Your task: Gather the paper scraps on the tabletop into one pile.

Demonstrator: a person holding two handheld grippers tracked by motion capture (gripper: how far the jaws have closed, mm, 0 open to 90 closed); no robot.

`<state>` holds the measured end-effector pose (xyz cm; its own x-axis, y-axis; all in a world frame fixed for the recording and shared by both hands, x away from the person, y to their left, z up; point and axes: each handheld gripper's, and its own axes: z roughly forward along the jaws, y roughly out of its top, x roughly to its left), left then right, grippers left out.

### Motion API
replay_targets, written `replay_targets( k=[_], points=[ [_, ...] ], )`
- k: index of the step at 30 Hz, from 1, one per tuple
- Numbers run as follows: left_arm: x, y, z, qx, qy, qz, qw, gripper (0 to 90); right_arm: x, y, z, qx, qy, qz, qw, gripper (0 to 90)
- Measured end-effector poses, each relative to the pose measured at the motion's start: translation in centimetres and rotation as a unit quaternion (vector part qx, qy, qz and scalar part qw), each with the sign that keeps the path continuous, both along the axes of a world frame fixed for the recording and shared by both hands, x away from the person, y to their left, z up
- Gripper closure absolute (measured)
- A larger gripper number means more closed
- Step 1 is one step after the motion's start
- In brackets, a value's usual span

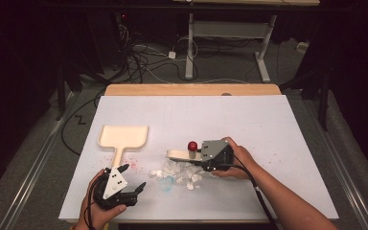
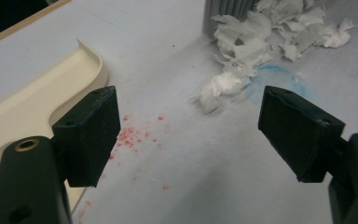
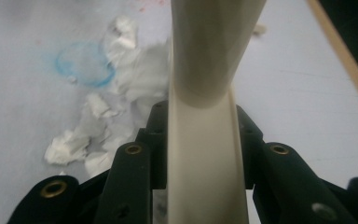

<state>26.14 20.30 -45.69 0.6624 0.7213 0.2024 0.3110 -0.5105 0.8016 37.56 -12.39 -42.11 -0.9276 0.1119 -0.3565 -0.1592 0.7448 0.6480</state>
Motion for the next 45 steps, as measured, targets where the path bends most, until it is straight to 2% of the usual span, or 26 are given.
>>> replay_targets(
  k=[3, 6, 7, 8, 9, 12, 13, 16, 17, 20, 22, 23, 24, 25, 26, 27, 28, 30, 32, 33, 35, 38, 40, 42, 43, 45],
  points=[
    [0.0, 0.1, 0.2, 0.002, -0.007, 0.001, 1.0, 19.9, -0.1, -0.3, 1.2, 0.037, 0.004, -0.027, 0.999, 67.7],
    [0.1, 0.6, 0.4, 0.0, -0.011, 0.008, 0.9999, 19.8, -0.5, -0.4, 2.6, 0.07, 0.01, -0.064, 0.9955, 67.8],
    [0.1, 0.6, 0.4, 0.0, -0.011, 0.008, 0.9999, 19.8, -0.5, -0.4, 2.6, 0.07, 0.01, -0.064, 0.9955, 67.8],
    [0.1, 1.1, 0.6, -0.003, -0.017, 0.017, 0.9997, 19.8, -0.8, -0.3, 3.6, 0.086, 0.03, -0.078, 0.9928, 67.8],
    [-0.1, 1.4, 0.7, -0.008, -0.016, 0.026, 0.9995, 19.8, -0.9, -0.1, 4.0, 0.092, 0.039, -0.087, 0.9912, 67.7],
    [-0.4, 2.3, 1.2, -0.022, -0.032, 0.041, 0.9984, 19.8, -1.9, 1.2, 5.0, 0.105, 0.081, -0.091, 0.987, 67.8],
    [-0.5, 2.6, 1.3, -0.024, -0.039, 0.049, 0.9978, 19.8, -2.3, 1.9, 5.3, 0.104, 0.089, -0.088, 0.9866, 67.8],
    [-0.5, 3.6, 1.3, -0.006, -0.058, 0.079, 0.9951, 19.4, -3.7, 4.4, 5.3, 0.092, 0.112, -0.081, 0.9861, 67.8],
    [-0.4, 4.1, 1.2, -0.009, -0.058, 0.089, 0.9943, 19.4, -4.1, 5.3, 5.0, 0.082, 0.124, -0.078, 0.9858, 67.8],
    [-0.2, 5.5, 1.1, -0.038, -0.053, 0.113, 0.9915, 19.4, -4.8, 7.9, 3.6, 0.054, 0.143, -0.084, 0.9846, 67.8],
    [-0.2, 6.0, 1.1, -0.056, -0.052, 0.119, 0.9899, 19.4, -5.0, 9.0, 2.6, 0.043, 0.154, -0.091, 0.9829, 67.8],
    [-0.2, 6.0, 1.1, -0.056, -0.052, 0.119, 0.9899, 19.5, -5.0, 9.0, 2.6, 0.043, 0.154, -0.091, 0.9829, 67.8],
    [-0.2, 6.2, 1.1, -0.061, -0.051, 0.119, 0.9897, 19.5, -5.1, 10.2, 1.6, 0.031, 0.169, -0.103, 0.9798, 67.8],
    [-0.3, 6.2, 1.2, -0.068, -0.05, 0.116, 0.9896, 19.4, -5.1, 10.5, 1.2, 0.028, 0.171, -0.109, 0.9787, 67.8],
    [-0.3, 6.2, 1.2, -0.068, -0.05, 0.116, 0.9896, 19.4, -5.1, 10.5, 1.2, 0.028, 0.171, -0.109, 0.9787, 67.8],
    [-0.5, 5.9, 1.2, -0.067, -0.05, 0.109, 0.9905, 19.5, -5.0, 11.0, 0.6, 0.013, 0.161, -0.13, 0.9783, 67.7],
    [-0.5, 5.9, 1.2, -0.067, -0.05, 0.109, 0.9905, 19.5, -4.9, 10.9, 0.3, 0.013, 0.162, -0.134, 0.9774, 67.8],
    [-0.5, 5.4, 1.1, -0.061, -0.046, 0.095, 0.9926, 19.4, -4.5, 10.3, 0.3, 0.016, 0.161, -0.153, 0.975, 67.8],
    [-0.5, 4.9, 1.0, -0.055, -0.041, 0.085, 0.994, 19.5, -4.2, 9.5, 0.3, 0.021, 0.169, -0.168, 0.9709, 67.7],
    [-0.5, 4.9, 1.0, -0.055, -0.041, 0.085, 0.994, 19.4, -4.2, 9.5, 0.3, 0.021, 0.169, -0.168, 0.9709, 67.7],
    [-0.4, 4.2, 0.9, -0.043, -0.036, 0.071, 0.9959, 19.4, -4.1, 7.9, 0.3, 0.02, 0.16, -0.182, 0.97, 67.7],
    [-0.3, 3.8, 0.9, -0.039, -0.035, 0.062, 0.9967, 19.5, -3.6, 5.8, 0.4, 0.024, 0.173, -0.198, 0.9644, 67.7],
    [-0.1, 3.2, 0.7, -0.028, -0.03, 0.05, 0.9979, 19.5, -3.4, 4.5, 0.6, 0.025, 0.173, -0.214, 0.9612, 67.7],
    [0.1, 3.0, 0.6, -0.021, -0.026, 0.047, 0.9983, 19.4, -3.2, 3.3, 0.8, 0.026, 0.169, -0.223, 0.9598, 67.7],
    [0.4, 2.7, 0.3, -0.013, -0.017, 0.041, 0.9989, 19.5, -3.1, 2.8, 0.9, 0.029, 0.169, -0.223, 0.9596, 67.8],
    [0.6, 2.3, 0.1, -0.008, -0.011, 0.036, 0.9993, 19.4, -3.2, 1.8, 1.3, 0.046, 0.173, -0.218, 0.9593, 67.7]
  ],
)
